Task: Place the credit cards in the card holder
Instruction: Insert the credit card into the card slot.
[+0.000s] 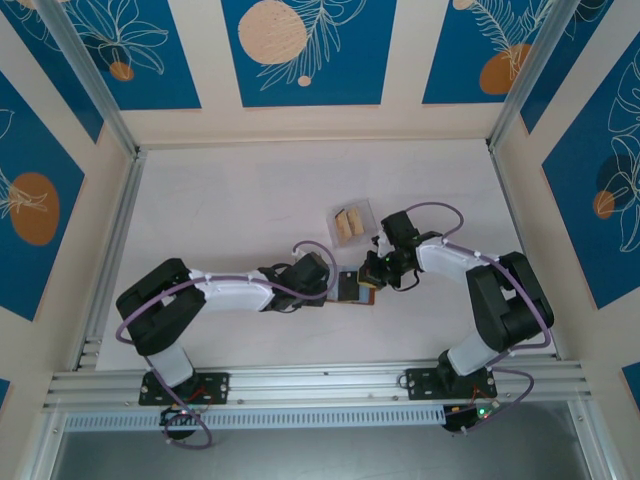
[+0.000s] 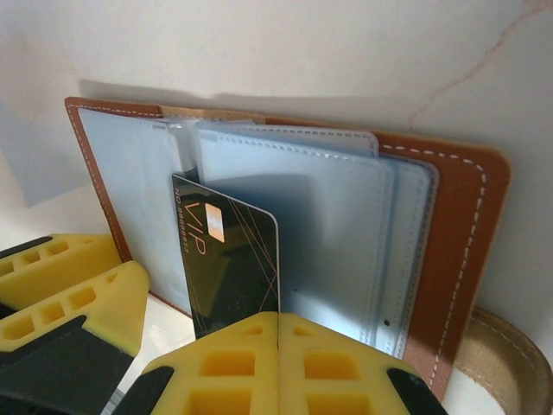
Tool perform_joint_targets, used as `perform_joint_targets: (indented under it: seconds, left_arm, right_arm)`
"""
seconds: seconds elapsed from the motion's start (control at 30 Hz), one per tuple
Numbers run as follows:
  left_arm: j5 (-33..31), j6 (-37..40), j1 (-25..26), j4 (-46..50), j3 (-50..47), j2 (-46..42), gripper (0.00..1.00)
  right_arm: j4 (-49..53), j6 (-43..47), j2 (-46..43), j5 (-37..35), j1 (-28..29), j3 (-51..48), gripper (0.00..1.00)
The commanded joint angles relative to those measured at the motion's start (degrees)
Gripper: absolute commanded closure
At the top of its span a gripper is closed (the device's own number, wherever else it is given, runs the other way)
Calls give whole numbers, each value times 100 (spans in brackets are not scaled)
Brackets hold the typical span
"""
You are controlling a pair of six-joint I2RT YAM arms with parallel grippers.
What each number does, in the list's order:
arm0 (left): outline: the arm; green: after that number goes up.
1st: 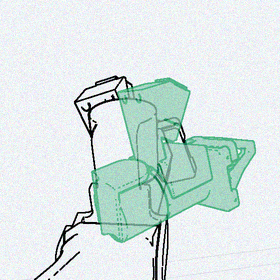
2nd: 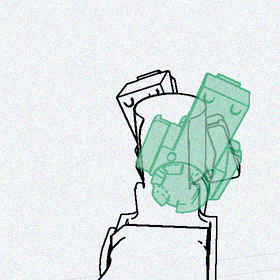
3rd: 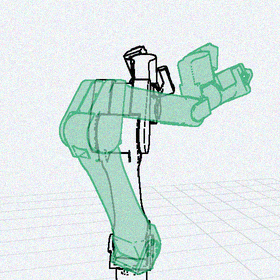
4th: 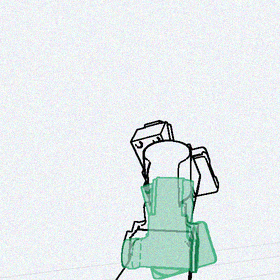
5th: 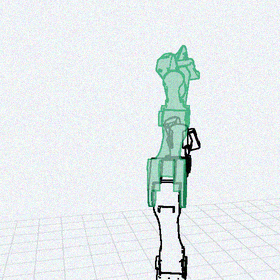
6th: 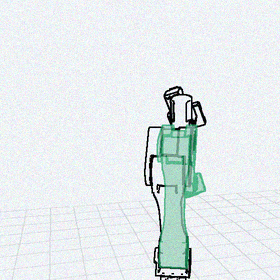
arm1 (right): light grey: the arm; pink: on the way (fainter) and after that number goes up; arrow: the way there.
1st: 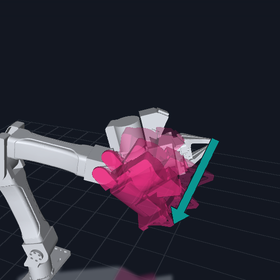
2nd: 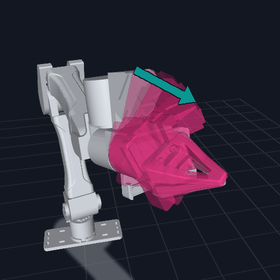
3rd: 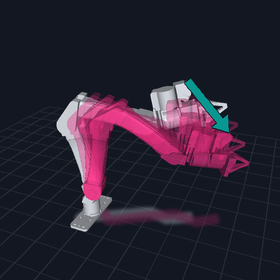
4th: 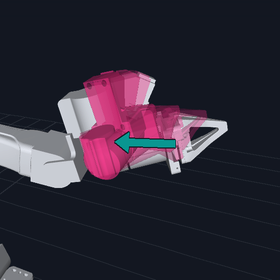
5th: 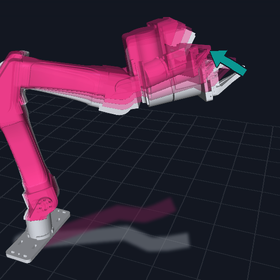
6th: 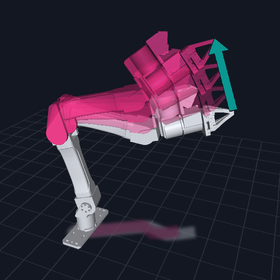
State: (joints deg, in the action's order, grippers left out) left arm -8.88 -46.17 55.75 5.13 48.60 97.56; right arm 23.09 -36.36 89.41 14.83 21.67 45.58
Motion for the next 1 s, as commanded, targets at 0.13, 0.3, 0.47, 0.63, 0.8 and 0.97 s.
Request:
perform_joint_targets:
  seconds: [0.13, 0.3, 0.47, 0.63, 0.8, 0.97]
  left_arm:
    - [128, 4, 103, 845, -79, 341, 71]
    - [141, 4, 103, 859, -51, 360, 71]
    - [141, 4, 103, 876, -26, 379, 71]
    - [150, -21, 103, 885, -17, 387, 71]
    - [146, -23, 112, 895, -8, 387, 71]
    - [132, -23, 121, 912, 9, 393, 71]
  right_arm:
    - [-15, 171, 59, 73, 13, 274, 100]
    - [-48, 259, 143, 56, 13, 346, 100]
    - [-118, 361, 165, -68, 96, 385, 100]
    - [-181, 432, 96, -299, 220, 374, 100]
    - [-274, 454, 16, -514, 350, 328, 100]
    - [-398, 394, -85, -701, 442, 218, 100]
